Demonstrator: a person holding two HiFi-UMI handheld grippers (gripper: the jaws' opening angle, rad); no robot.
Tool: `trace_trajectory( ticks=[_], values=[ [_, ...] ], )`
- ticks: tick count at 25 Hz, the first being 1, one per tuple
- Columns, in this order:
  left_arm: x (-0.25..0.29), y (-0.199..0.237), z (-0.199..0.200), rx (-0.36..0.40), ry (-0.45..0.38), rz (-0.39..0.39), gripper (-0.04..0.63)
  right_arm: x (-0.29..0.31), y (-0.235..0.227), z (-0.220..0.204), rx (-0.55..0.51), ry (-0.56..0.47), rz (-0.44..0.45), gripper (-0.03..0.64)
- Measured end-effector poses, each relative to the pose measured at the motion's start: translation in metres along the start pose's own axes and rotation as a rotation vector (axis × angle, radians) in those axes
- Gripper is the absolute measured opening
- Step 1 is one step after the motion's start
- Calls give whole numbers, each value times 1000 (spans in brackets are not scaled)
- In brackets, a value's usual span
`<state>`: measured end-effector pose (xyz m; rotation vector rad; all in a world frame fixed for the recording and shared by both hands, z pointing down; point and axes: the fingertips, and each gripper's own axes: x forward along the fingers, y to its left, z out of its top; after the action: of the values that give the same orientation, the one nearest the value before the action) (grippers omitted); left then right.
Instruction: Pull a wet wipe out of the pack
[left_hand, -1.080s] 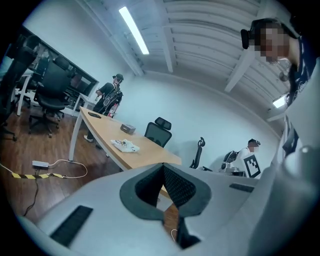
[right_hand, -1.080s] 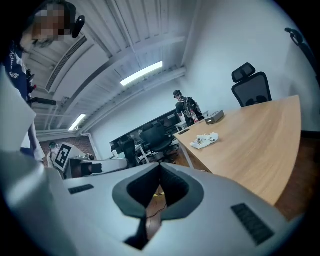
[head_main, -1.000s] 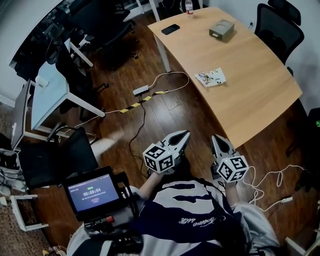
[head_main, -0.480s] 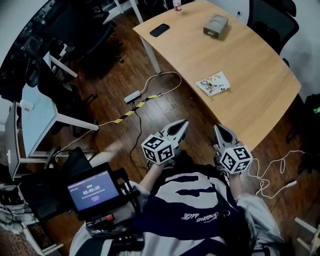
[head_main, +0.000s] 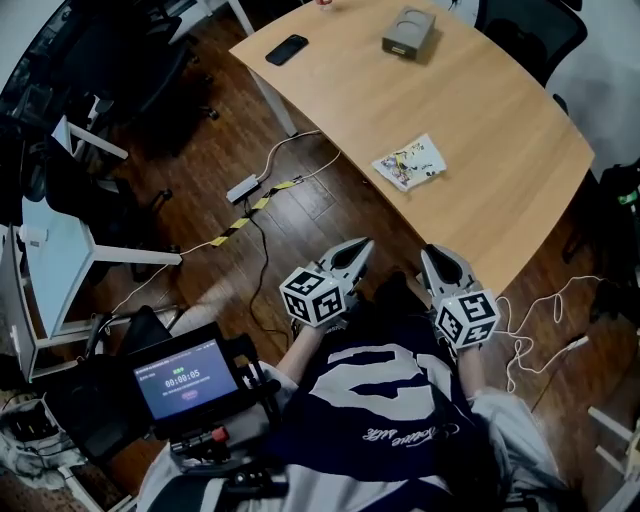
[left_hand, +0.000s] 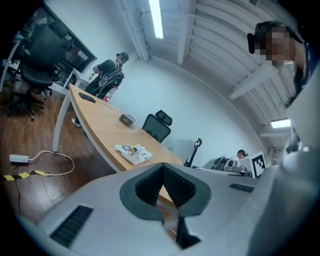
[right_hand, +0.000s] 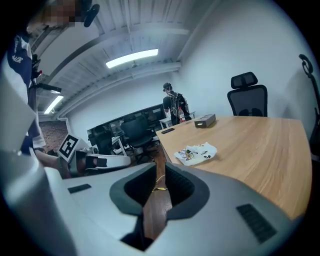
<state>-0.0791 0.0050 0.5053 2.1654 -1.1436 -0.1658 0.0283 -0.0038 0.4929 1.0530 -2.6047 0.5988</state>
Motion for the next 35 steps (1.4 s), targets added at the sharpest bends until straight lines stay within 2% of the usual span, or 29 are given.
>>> trace_trajectory(
  ticks=[5, 13, 20, 24, 29, 35],
  values=[
    [34, 18, 3, 7, 43, 39, 3, 28, -32, 4, -64, 50, 23, 46],
    [90, 58, 36, 16, 40, 172, 3, 89, -82, 37, -108, 74, 134, 48],
    [115, 70, 26, 65, 155, 226, 3, 121, -108, 38, -68, 96, 172, 67],
    [127, 83, 26, 85, 214, 249, 3, 135, -118, 35, -67, 122, 157, 80],
    [149, 95, 24, 137, 303, 238, 3, 144, -128, 36, -63, 137, 121, 84],
    [184, 149, 31, 164, 451, 248, 3, 189, -133, 38, -106, 222, 100, 129]
  ],
)
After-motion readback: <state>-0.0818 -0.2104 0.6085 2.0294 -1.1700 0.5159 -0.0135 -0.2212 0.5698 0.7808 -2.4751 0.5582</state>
